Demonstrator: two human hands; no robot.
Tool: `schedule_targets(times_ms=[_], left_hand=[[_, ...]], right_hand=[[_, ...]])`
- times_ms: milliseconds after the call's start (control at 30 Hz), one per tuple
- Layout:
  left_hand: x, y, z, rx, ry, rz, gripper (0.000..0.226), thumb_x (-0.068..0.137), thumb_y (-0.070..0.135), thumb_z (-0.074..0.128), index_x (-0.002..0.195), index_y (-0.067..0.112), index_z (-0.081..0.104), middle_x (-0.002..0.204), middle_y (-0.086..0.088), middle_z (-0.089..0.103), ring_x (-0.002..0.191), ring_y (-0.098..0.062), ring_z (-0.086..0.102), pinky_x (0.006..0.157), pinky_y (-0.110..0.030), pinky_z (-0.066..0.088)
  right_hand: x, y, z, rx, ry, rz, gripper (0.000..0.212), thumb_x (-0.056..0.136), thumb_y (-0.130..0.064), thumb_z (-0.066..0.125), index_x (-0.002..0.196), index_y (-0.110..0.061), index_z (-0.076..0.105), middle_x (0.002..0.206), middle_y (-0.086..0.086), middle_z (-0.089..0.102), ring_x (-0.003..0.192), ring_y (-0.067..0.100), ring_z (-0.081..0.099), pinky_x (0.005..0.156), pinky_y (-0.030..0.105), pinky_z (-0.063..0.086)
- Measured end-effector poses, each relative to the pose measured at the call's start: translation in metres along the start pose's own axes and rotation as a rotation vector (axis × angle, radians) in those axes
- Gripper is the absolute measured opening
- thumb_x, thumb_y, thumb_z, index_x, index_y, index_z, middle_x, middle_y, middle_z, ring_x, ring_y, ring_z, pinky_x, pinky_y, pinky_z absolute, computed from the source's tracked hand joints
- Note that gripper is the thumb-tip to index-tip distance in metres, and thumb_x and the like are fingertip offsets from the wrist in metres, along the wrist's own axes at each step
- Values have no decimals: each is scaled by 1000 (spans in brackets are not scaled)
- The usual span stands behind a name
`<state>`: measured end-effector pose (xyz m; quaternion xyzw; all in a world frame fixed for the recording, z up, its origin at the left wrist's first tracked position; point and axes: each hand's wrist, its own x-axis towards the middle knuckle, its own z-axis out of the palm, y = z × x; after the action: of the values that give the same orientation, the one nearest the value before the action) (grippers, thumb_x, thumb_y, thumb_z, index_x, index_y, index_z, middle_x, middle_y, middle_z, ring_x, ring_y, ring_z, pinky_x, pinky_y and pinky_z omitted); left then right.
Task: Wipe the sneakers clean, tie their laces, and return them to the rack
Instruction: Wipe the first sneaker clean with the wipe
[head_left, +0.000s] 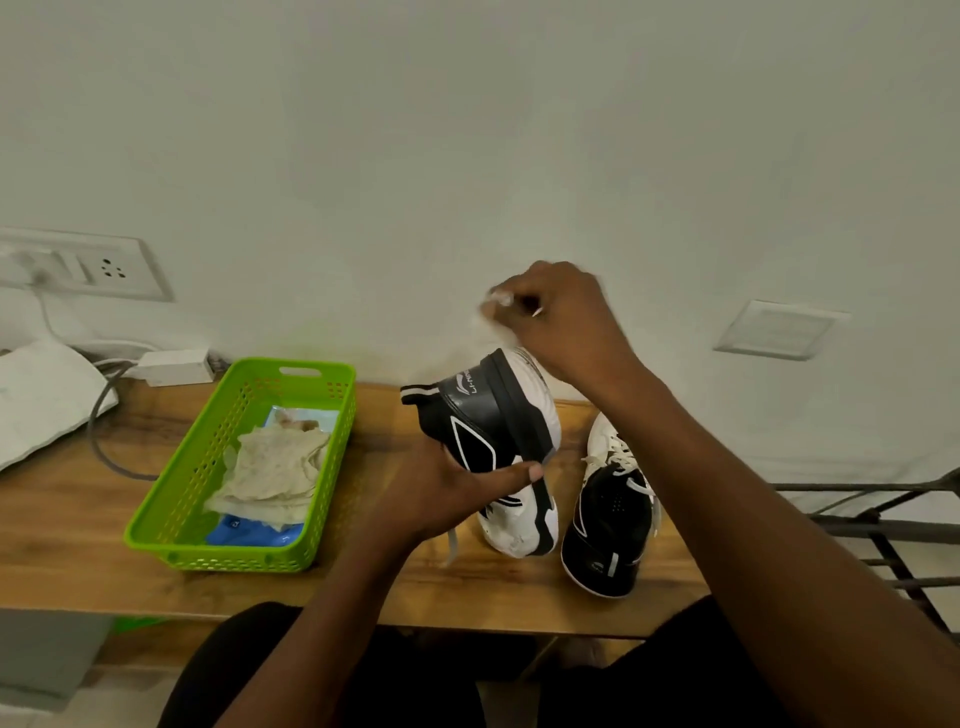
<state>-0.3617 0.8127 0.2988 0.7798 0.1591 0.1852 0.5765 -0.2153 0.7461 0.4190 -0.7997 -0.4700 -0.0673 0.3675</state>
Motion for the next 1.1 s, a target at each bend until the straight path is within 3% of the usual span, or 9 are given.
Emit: schedule_targets(times_ms=[100, 233, 367, 533, 633, 733, 900, 1000, 1100], left_hand=[[3, 5, 2, -128, 170, -17, 47, 69, 48, 85, 109, 43, 60, 107, 22, 70, 102, 9, 65, 86, -17, 54], [14, 11, 3, -424, 369, -182, 22, 86, 52, 62, 106, 42, 60, 99, 24, 70, 93, 10, 67, 76, -17, 53], [14, 4, 8, -552, 455, -375, 59, 86, 68, 54, 130, 28, 54, 115, 7, 71, 98, -8, 71, 75, -29, 58], [15, -8, 2, -498, 593, -502, 112, 52, 97, 51, 134, 21, 55, 123, 1, 69, 108, -21, 68, 96, -49, 54], [19, -6, 4, -475, 547, -528, 129, 44, 101, 50, 143, 20, 48, 131, -1, 65, 113, -22, 65, 99, -49, 52], [16, -7, 6, -437, 490, -477, 116, 54, 98, 50, 142, 23, 50, 131, 0, 65, 114, -20, 66, 99, -47, 52], [7, -3, 4, -505, 441, -412, 57, 91, 67, 48, 122, 23, 65, 116, -2, 74, 102, -19, 72, 89, -40, 58], [5, -3, -1, -658, 501, -423, 66, 82, 70, 54, 127, 23, 65, 117, -2, 74, 104, -19, 72, 93, -43, 57], [8, -4, -2, -578, 489, -408, 86, 61, 76, 73, 129, 25, 63, 119, -1, 73, 107, -20, 71, 96, -49, 55]], right_hand=[[-25, -5, -11, 159, 348, -33, 14, 90, -26, 68, 102, -22, 75, 92, -5, 70, 80, 5, 65, 74, 14, 48], [-67, -2, 23, 67, 248, -195, 19, 92, -6, 61, 107, -10, 72, 99, 4, 64, 86, 9, 61, 75, 15, 48], [-100, 25, 65, -63, 91, -204, 26, 94, -7, 53, 114, -3, 69, 92, 10, 59, 78, 19, 57, 63, 26, 48], [-124, 50, 64, -165, -158, 4, 25, 85, 0, 66, 108, -8, 73, 91, 9, 65, 77, 25, 63, 67, 24, 43], [-120, 48, 54, -116, -78, 91, 20, 89, -4, 64, 104, -12, 74, 92, 7, 67, 82, 23, 65, 71, 29, 49], [-109, 21, 55, 117, 160, -13, 19, 92, -9, 64, 109, -15, 72, 94, 1, 67, 85, 12, 62, 73, 22, 48], [-100, 14, 87, 47, 129, -148, 21, 89, 0, 61, 108, -4, 70, 91, 9, 62, 85, 20, 54, 71, 27, 44], [-117, 41, 86, -74, 16, -195, 17, 93, -9, 55, 99, -1, 68, 81, 8, 58, 78, 20, 48, 66, 27, 37], [-125, 58, 67, -218, -90, -169, 13, 84, -4, 63, 93, -3, 72, 77, 7, 62, 75, 23, 53, 65, 26, 37]])
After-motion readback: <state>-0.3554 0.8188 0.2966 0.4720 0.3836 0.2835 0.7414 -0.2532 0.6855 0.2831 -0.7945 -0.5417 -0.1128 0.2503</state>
